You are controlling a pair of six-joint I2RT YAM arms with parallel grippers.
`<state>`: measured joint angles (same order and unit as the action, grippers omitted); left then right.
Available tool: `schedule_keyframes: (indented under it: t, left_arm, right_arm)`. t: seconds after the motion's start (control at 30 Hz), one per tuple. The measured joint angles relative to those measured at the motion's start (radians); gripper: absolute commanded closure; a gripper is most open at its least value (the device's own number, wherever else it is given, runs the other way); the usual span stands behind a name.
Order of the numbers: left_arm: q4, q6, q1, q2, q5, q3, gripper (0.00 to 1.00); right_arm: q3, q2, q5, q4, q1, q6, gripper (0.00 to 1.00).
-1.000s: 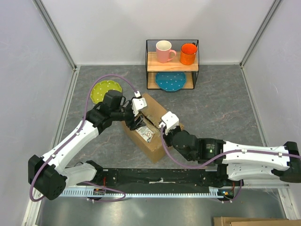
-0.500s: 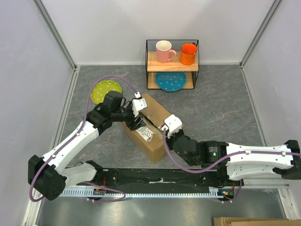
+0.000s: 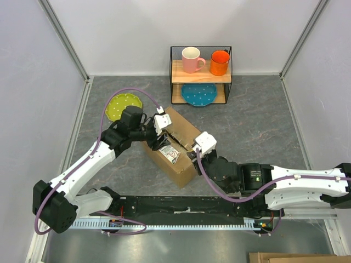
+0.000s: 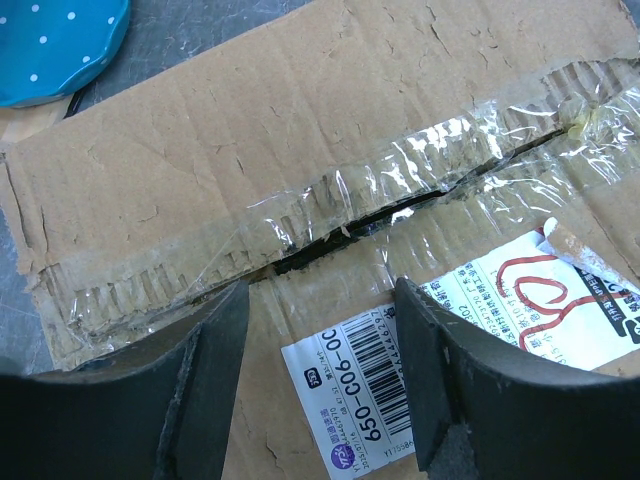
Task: Unpack the express box
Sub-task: Cut the express box at the center of the board.
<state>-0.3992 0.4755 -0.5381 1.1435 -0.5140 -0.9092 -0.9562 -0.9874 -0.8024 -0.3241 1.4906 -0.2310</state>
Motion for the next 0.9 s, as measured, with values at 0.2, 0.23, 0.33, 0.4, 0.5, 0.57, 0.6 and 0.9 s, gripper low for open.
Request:
schedule_keyframes:
  t: [0.2, 0.23, 0.33, 0.4, 0.5, 0.57, 0.6, 0.9]
  left_arm:
    - [0.002, 0.0, 0.0, -0.008, 0.0, 0.003, 0.35]
    - [0.002, 0.0, 0.0, -0.01, 0.0, 0.004, 0.35]
    - [0.004, 0.0, 0.0, -0.012, 0.0, 0.006, 0.35]
    - [0.004, 0.0, 0.0, -0.012, 0.0, 0.006, 0.35]
    - [0.004, 0.0, 0.0, -0.012, -0.001, 0.006, 0.35]
    - [0.004, 0.0, 0.0, -0.012, -0.001, 0.006, 0.35]
    - [0.004, 0.0, 0.0, -0.012, -0.001, 0.006, 0.35]
    - [0.004, 0.0, 0.0, -0.014, -0.001, 0.006, 0.35]
  right_arm:
    - [0.0, -0.009, -0.016, -0.002, 0.0, 0.024, 1.0]
    - [0.0, -0.009, -0.021, -0.002, 0.0, 0.029, 1.0]
    - [0.0, -0.011, -0.05, -0.001, 0.0, 0.056, 1.0]
    - [0.0, -0.018, -0.062, 0.0, 0.0, 0.071, 1.0]
    - [0.0, -0.043, -0.071, 0.0, 0.0, 0.084, 0.99]
    - [0.0, -0.058, -0.071, 0.0, 0.0, 0.087, 1.0]
    - [0.001, -0.064, -0.07, 0.0, -0.001, 0.087, 1.0]
    - [0.028, -0.065, -0.069, 0.002, -0.013, 0.087, 1.0]
